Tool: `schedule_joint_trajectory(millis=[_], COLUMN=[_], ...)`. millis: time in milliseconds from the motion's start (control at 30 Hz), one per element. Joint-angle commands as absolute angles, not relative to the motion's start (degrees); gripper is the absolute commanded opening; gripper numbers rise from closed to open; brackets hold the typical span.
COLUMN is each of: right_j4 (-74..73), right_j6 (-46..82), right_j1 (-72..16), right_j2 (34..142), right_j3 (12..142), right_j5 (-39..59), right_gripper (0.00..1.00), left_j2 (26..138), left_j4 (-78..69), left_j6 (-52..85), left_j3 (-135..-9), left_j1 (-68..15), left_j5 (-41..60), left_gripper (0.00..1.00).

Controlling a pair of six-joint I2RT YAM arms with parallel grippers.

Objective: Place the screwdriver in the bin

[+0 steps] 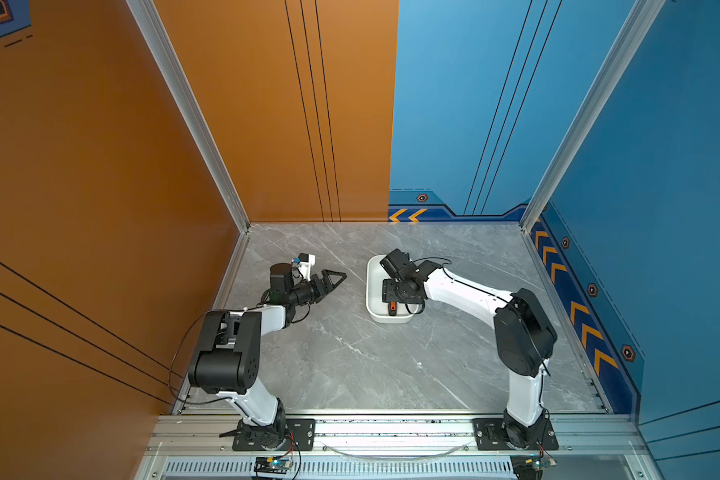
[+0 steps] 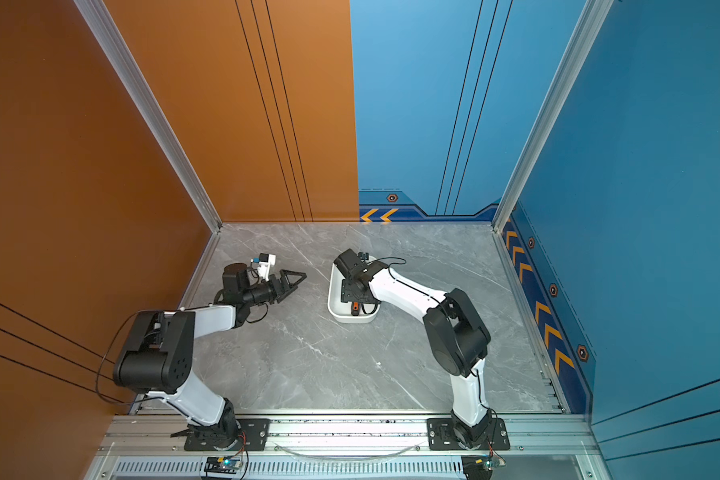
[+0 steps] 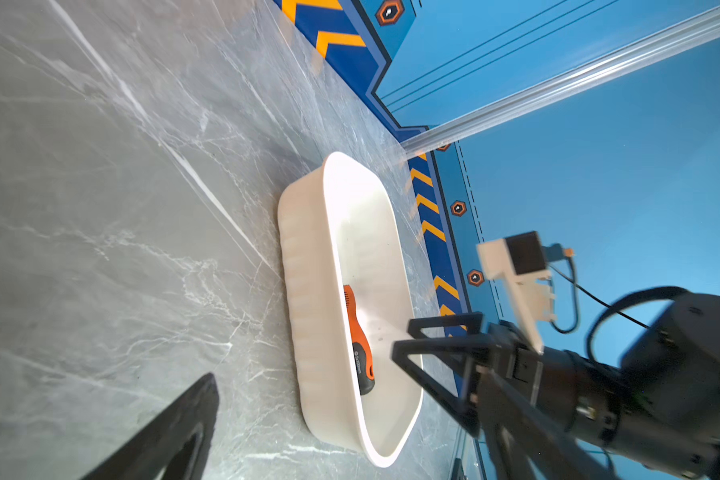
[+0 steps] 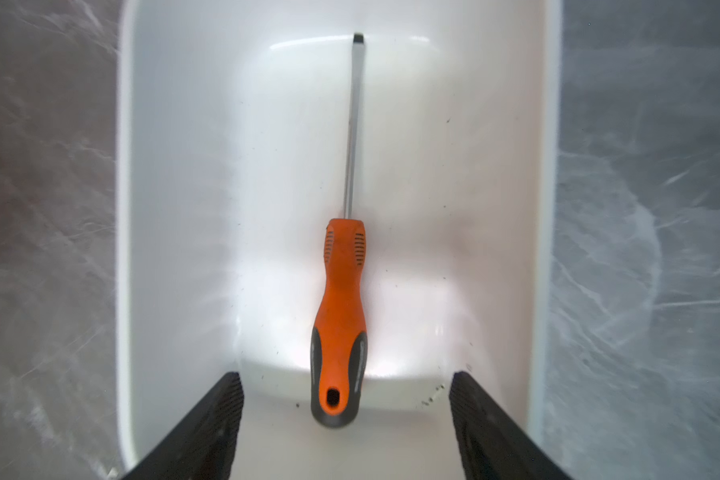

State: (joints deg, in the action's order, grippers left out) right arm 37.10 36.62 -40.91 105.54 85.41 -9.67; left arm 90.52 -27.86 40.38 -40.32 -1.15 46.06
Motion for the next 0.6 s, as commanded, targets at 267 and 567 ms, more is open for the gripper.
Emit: schedule_joint_trajectory(millis=[267, 567], right_j4=[32.69, 7.22], right_j6=[18.14, 10.24], right_j1=[-23.93, -7.97], right_j2=[71.54, 55.28], right_j3=[64.07, 35.11], right_j5=[-15.94, -12.08], right_gripper=[0.80, 0.83], left_j2=[68.47, 63.82], left_j4=[8.29, 1.31], left_j6=[16.86, 12.02], left_j3=[-45.06, -38.05], left_j1=[-0.99, -0.64], left_j5=[11.01, -1.99], left_gripper=[0.98, 0.98])
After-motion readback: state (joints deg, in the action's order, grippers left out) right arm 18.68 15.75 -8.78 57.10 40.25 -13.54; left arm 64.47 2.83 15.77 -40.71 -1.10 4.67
